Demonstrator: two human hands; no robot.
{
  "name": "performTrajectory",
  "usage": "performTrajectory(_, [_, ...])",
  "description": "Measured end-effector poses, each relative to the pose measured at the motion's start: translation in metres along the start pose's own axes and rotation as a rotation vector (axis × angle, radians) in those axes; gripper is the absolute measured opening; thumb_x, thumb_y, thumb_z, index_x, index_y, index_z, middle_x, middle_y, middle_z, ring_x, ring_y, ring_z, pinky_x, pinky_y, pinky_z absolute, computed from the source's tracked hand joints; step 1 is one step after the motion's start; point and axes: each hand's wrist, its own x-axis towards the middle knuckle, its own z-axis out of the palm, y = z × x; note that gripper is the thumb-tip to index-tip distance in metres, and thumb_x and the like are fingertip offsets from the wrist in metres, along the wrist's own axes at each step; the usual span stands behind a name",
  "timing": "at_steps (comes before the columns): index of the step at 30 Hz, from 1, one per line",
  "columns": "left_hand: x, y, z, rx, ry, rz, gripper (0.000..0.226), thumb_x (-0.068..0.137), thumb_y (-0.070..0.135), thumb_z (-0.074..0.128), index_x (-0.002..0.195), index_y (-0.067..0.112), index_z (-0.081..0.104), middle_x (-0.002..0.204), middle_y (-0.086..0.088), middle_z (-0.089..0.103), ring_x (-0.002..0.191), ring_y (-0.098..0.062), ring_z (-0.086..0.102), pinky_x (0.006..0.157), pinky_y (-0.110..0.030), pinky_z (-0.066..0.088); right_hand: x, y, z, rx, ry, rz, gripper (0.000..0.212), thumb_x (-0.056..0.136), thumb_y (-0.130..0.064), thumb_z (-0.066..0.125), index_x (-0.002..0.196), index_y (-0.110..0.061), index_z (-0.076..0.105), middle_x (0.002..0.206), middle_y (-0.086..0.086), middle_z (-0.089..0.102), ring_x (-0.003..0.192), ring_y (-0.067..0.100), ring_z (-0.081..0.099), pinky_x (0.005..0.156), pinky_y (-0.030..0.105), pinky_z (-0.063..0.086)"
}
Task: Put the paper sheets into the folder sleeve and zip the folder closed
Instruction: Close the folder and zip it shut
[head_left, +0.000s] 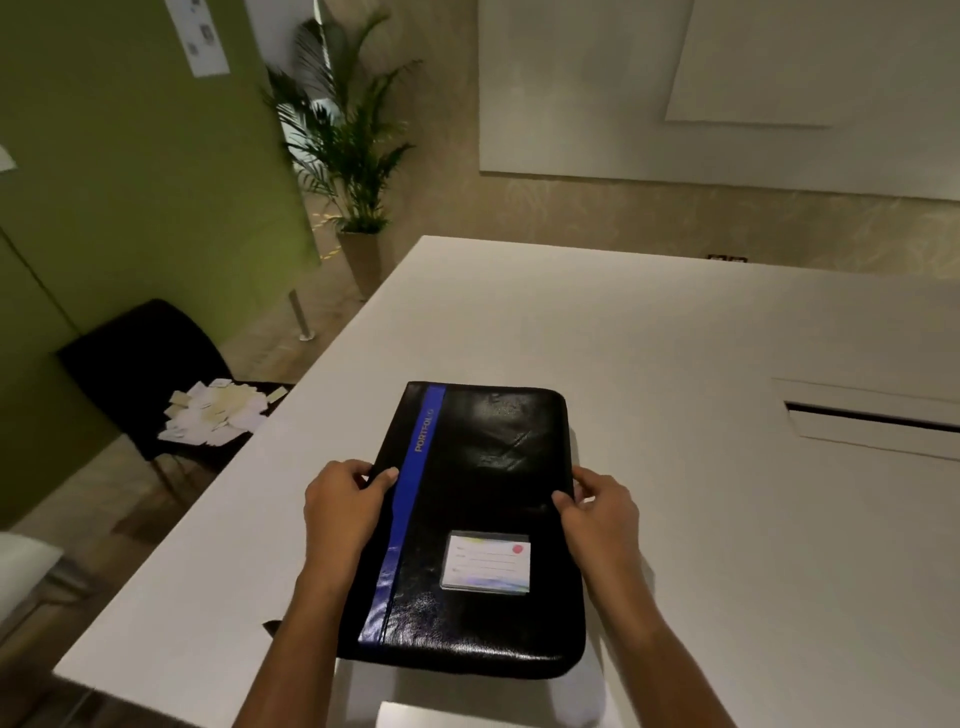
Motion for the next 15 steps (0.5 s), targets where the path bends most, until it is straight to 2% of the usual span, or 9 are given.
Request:
performTrajectory(2, [0.003, -0.012, -0.004, -0.004, 0.029, -0.017, 0.029, 0.096, 0.036, 0.083, 0.107, 0.009, 0.083, 0.088, 0.000, 0.072, 0.091, -0.027, 0.069, 0.082, -0.037, 0.051, 0.002, -0.002, 0.014, 0.001, -0.022, 0.010, 0.039, 0.101, -0.008, 0.076, 0.140, -0.010, 0.074, 0.107, -0.001, 0.067, 0.095, 0.013, 0.063, 0.067, 0.001, 0.037])
performTrajectory(4, [0.005, -0.021, -0.008, -0.004, 0.059, -0.025, 0.029, 0.096, 0.034, 0.083, 0.107, 0.008, 0.083, 0.085, 0.005, 0.067, 0.090, -0.024, 0.067, 0.083, -0.036, 0.049, 0.004, -0.001, 0.028, -0.004, -0.045, 0.022, 0.038, 0.101, -0.007, 0.075, 0.139, -0.010, 0.074, 0.107, -0.001, 0.068, 0.093, 0.011, 0.063, 0.061, -0.002, 0.039])
performTrajectory(9, [0.013, -0.037, -0.014, 0.055, 0.088, -0.037, 0.031, 0.096, 0.035, 0.083, 0.110, 0.007, 0.082, 0.102, -0.009, 0.076, 0.093, -0.023, 0.064, 0.084, -0.037, 0.049, 0.004, 0.002, 0.055, -0.007, -0.084, 0.054, 0.036, 0.100, -0.004, 0.075, 0.136, -0.009, 0.075, 0.103, -0.003, 0.064, 0.081, -0.002, 0.055, 0.058, -0.003, 0.040])
performTrajectory(13, [0.017, -0.046, -0.013, 0.095, 0.076, -0.037, 0.035, 0.098, 0.037, 0.081, 0.116, 0.007, 0.081, 0.112, -0.011, 0.074, 0.102, -0.028, 0.067, 0.089, -0.040, 0.051, 0.001, 0.004, 0.069, -0.009, -0.078, 0.074, 0.036, 0.101, -0.007, 0.075, 0.137, -0.009, 0.073, 0.110, 0.000, 0.067, 0.092, 0.010, 0.059, 0.069, 0.004, 0.036])
performTrajectory(15, [0.017, -0.049, -0.012, 0.121, 0.074, -0.035, 0.036, 0.098, 0.038, 0.081, 0.117, 0.007, 0.080, 0.113, -0.011, 0.073, 0.105, -0.031, 0.069, 0.091, -0.042, 0.052, -0.002, 0.006, 0.073, -0.036, -0.073, 0.073, 0.033, 0.103, -0.010, 0.073, 0.136, -0.011, 0.072, 0.110, -0.003, 0.064, 0.089, 0.008, 0.058, 0.068, 0.006, 0.035])
